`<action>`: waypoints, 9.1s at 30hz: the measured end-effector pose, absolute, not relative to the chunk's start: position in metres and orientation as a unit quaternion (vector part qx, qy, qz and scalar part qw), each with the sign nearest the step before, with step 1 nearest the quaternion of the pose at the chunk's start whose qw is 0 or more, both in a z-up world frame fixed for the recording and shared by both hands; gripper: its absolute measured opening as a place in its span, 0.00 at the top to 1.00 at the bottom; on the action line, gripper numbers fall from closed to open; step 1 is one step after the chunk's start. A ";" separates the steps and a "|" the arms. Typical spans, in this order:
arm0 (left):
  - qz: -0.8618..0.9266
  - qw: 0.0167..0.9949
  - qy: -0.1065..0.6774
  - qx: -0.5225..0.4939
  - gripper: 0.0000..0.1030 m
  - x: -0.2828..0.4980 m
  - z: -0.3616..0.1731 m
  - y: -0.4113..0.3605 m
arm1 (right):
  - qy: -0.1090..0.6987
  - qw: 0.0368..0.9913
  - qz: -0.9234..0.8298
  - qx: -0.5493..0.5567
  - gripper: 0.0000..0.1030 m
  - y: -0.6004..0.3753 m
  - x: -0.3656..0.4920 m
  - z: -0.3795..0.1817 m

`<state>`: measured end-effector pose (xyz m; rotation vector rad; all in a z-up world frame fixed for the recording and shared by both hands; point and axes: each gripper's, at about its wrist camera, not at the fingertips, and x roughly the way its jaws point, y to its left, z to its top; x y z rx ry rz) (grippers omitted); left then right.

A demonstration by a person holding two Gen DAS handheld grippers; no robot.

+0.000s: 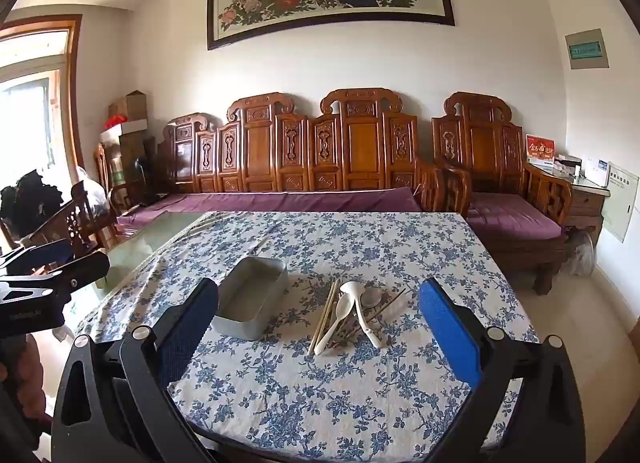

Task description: Organize utensils

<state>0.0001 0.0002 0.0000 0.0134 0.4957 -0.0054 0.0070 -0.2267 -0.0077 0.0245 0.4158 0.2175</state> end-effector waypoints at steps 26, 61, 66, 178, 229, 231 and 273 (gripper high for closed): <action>-0.003 0.970 0.243 0.006 0.07 0.003 -0.001 0.003 | 0.208 0.972 0.109 0.015 0.02 -0.226 0.006 -0.003; -0.009 0.972 0.233 0.011 0.07 -0.007 0.012 -0.008 | 0.202 0.973 0.112 0.015 0.02 -0.226 0.001 0.004; -0.009 0.973 0.232 0.012 0.07 -0.008 0.013 -0.008 | 0.201 0.973 0.112 0.015 0.02 -0.226 0.001 0.005; -0.162 0.831 0.531 0.044 0.91 0.289 -0.244 -0.149 | 0.467 0.871 0.137 -0.067 0.89 -0.328 0.256 -0.232; -0.169 0.816 0.546 0.087 0.94 0.278 -0.236 -0.156 | 0.484 0.864 0.130 -0.042 0.75 -0.335 0.269 -0.252; -0.171 0.820 0.539 0.085 0.94 0.275 -0.229 -0.154 | 0.485 0.864 0.124 -0.047 0.75 -0.333 0.273 -0.252; -0.117 0.869 0.480 -0.012 0.94 0.299 -0.186 0.040 | 0.419 0.883 0.205 -0.058 0.90 -0.165 0.276 -0.159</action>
